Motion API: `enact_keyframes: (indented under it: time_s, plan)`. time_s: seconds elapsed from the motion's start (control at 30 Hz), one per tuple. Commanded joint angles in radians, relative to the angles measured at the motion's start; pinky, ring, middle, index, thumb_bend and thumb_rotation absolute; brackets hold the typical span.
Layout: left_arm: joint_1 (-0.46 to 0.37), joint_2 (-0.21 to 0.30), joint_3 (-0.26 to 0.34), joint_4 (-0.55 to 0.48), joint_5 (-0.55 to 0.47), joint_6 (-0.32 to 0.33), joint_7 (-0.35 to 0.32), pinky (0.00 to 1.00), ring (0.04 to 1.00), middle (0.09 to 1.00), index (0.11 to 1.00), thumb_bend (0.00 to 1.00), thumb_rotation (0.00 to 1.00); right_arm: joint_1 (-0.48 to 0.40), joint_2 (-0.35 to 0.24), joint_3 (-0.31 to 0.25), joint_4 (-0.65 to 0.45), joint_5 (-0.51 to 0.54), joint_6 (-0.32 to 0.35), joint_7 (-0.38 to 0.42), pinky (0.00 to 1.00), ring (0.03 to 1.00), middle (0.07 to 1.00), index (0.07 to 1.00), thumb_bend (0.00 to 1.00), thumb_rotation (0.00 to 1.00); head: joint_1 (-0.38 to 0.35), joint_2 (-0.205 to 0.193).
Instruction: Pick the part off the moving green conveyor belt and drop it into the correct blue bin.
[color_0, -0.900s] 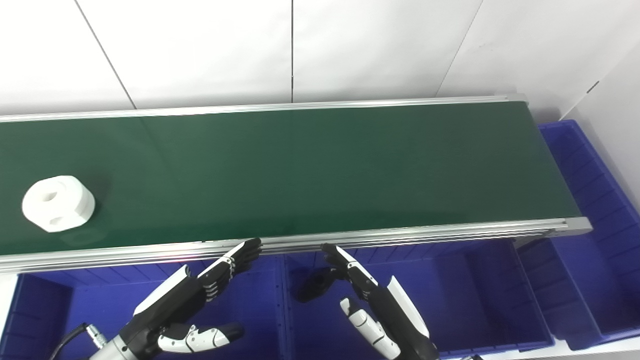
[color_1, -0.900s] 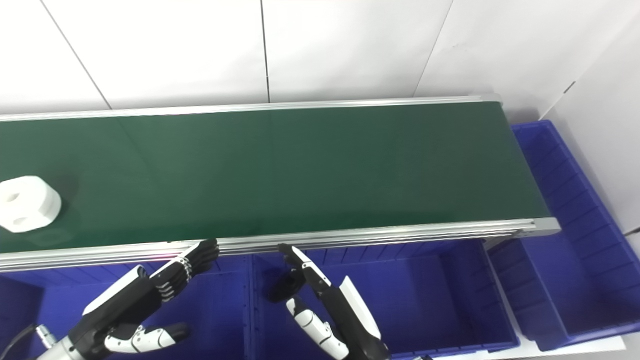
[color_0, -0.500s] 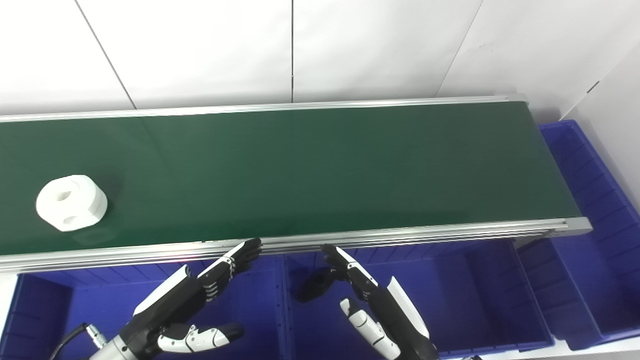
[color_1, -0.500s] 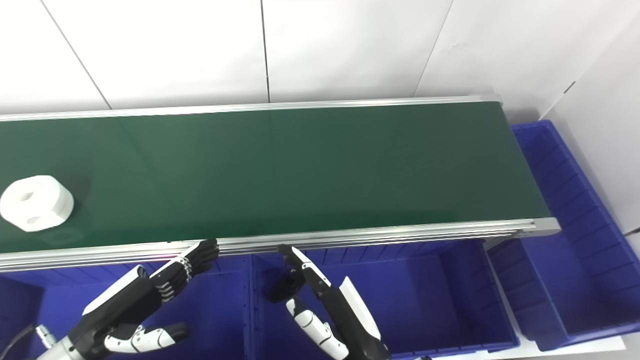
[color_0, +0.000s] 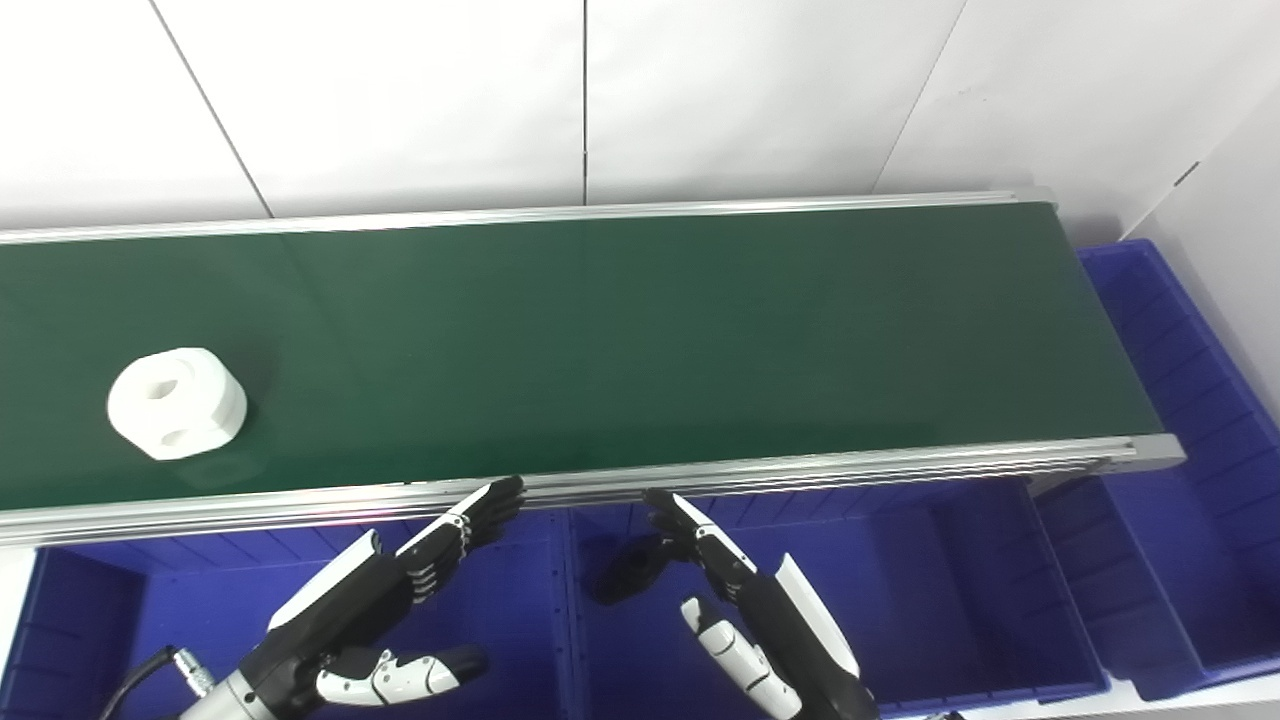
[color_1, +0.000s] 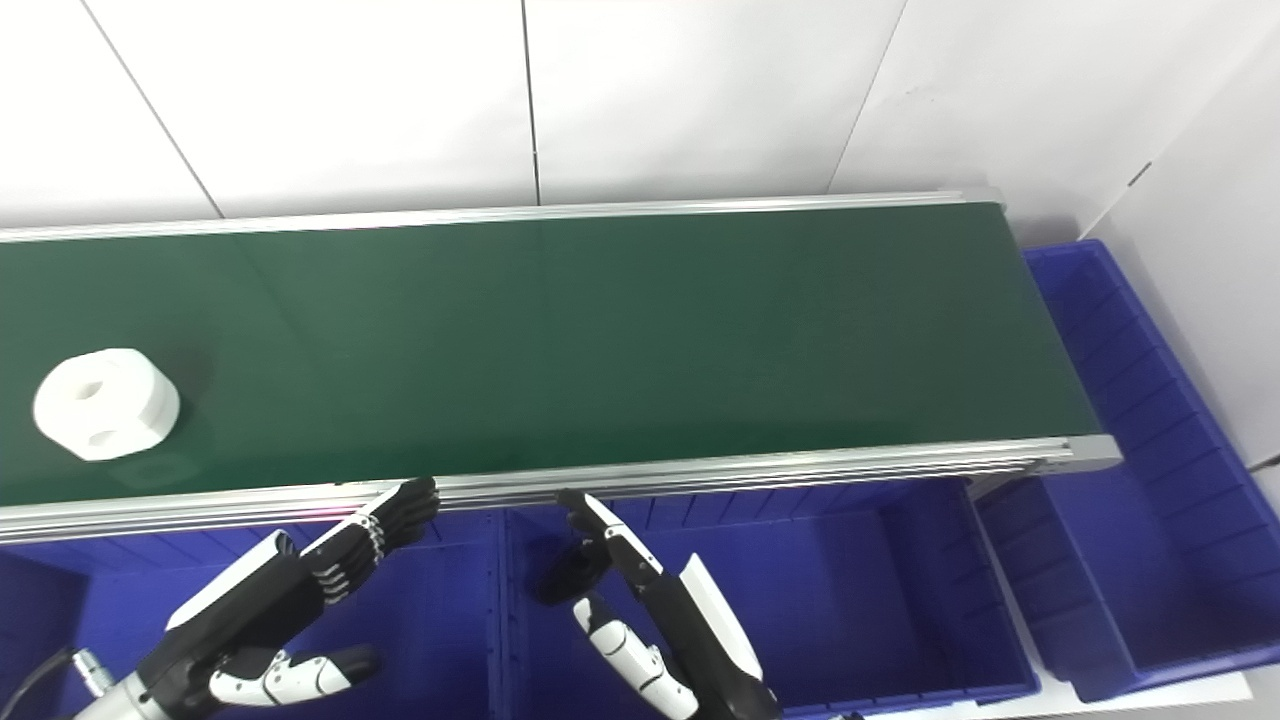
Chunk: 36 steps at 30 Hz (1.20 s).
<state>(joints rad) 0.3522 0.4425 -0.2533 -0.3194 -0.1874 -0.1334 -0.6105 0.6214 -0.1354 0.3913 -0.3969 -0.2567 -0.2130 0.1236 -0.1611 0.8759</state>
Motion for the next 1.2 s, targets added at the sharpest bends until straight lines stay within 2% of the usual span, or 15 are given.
enact_keyframes:
  time_s: [0.0,0.3,0.83,0.9,0.93,0.97,1.0,1.03,1.07,1.1,1.17]
  plan:
    - [-0.004,0.013,0.006,-0.015,-0.011,-0.028,0.002,1.0,1.0,1.0,1.0,0.34,0.43,0.006,0.004,0.002,-0.033,0.008,-0.027,-0.003,0.88,0.929,0.955,0.938,0.45,1.0,0.007,0.001]
    - [-0.006,0.013,0.005,-0.024,-0.015,-0.002,0.004,1.0,1.0,1.0,1.0,0.35,0.43,0.008,0.005,0.001,-0.034,0.013,-0.027,-0.004,0.88,0.932,0.956,0.938,0.46,1.0,0.016,0.001]
    - [0.007,0.015,0.006,-0.033,-0.006,-0.02,0.008,1.0,1.0,1.0,1.0,0.36,0.45,0.019,0.003,0.004,-0.035,0.011,-0.033,-0.004,0.87,0.926,0.954,0.937,0.45,1.0,0.035,-0.003]
    - [0.011,0.014,0.004,-0.028,0.0,-0.036,0.006,1.0,1.0,1.0,1.0,0.36,0.45,0.022,0.002,0.005,-0.027,0.008,-0.045,-0.006,0.87,0.927,0.953,0.937,0.44,1.0,0.05,-0.036]
    - [0.017,0.01,0.0,-0.016,0.007,-0.055,0.005,1.0,1.0,1.0,1.0,0.35,0.44,0.026,-0.002,0.005,-0.01,0.007,-0.064,-0.01,0.87,0.927,0.953,0.938,0.44,1.0,0.099,-0.117]
    - [0.022,0.007,-0.004,-0.005,0.02,-0.073,0.005,1.0,1.0,1.0,1.0,0.35,0.44,0.029,-0.007,0.004,0.007,0.007,-0.083,-0.014,0.87,0.927,0.954,0.94,0.43,1.0,0.11,-0.125]
    - [0.026,0.0,-0.011,0.011,0.038,-0.094,0.008,1.0,1.0,1.0,1.0,0.35,0.46,0.03,-0.015,0.001,0.03,0.007,-0.108,-0.017,0.88,0.932,0.954,0.942,0.42,1.0,0.171,-0.183]
    - [0.029,-0.005,-0.016,0.022,0.05,-0.107,0.011,1.0,1.0,1.0,1.0,0.36,0.46,0.031,-0.02,-0.002,0.046,0.007,-0.125,-0.02,0.88,0.934,0.954,0.943,0.42,1.0,0.171,-0.183]
    - [0.03,-0.011,-0.022,0.036,0.064,-0.118,0.015,1.0,1.0,1.0,1.0,0.36,0.46,0.03,-0.027,-0.006,0.065,0.007,-0.144,-0.023,0.88,0.936,0.955,0.945,0.41,1.0,0.208,-0.229]
    - [0.03,-0.015,-0.027,0.047,0.073,-0.127,0.017,0.99,1.0,1.0,1.0,0.37,0.46,0.032,-0.03,-0.01,0.074,0.006,-0.153,-0.024,0.88,0.934,0.958,0.945,0.41,1.0,0.208,-0.229]
    - [0.027,-0.023,-0.036,0.068,0.083,-0.144,0.019,0.97,1.0,1.0,1.0,0.38,0.45,0.032,-0.033,-0.014,0.093,0.014,-0.163,-0.028,0.86,0.93,0.96,0.942,0.4,1.0,0.216,-0.262]
